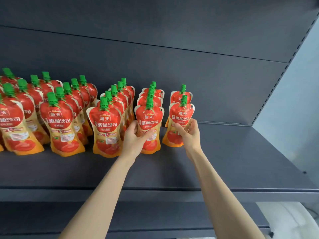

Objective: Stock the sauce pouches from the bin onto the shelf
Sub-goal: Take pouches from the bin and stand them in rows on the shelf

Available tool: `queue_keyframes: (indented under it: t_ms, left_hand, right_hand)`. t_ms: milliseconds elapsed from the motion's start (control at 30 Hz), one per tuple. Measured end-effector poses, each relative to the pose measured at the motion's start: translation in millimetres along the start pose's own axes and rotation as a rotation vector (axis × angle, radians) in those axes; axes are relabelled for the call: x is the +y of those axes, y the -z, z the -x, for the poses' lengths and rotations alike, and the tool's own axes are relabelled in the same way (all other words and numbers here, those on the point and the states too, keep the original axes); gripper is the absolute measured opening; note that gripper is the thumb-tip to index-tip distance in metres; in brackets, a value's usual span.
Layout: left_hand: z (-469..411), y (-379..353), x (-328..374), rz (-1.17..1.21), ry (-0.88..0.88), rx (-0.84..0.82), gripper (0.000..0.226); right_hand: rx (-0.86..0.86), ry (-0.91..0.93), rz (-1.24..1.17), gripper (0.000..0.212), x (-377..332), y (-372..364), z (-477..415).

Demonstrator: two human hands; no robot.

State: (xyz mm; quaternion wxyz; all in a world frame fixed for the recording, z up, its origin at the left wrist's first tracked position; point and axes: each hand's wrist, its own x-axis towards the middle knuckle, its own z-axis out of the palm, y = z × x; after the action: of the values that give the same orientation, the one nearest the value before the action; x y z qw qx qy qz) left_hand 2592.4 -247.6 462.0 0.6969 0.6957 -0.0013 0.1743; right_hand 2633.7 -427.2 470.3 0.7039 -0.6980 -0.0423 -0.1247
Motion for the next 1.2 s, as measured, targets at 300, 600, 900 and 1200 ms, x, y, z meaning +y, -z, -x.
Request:
queue_keyframes:
  t_ms: [300, 600, 900, 1200]
  left_hand:
    - [4, -2, -18, -0.102, -0.055, 0.088, 0.048]
    - [9, -6, -24, -0.361, -0.139, 0.131, 0.061]
    - [8, -7, -27, -0.455, -0.153, 0.174, 0.061]
    - [7, -8, -27, -0.51, -0.126, 0.171, 0.063]
  right_hand:
    - [-0.043, 0.004, 0.352, 0.048, 29, 10, -1]
    - [0.029, -0.028, 0.699, 0.054, 37, 0, -21]
    - [0.064, -0.068, 0.8, 0.053, 40, -4, -29]
    - [0.068, -0.088, 0.844, 0.052, 41, -1, -35]
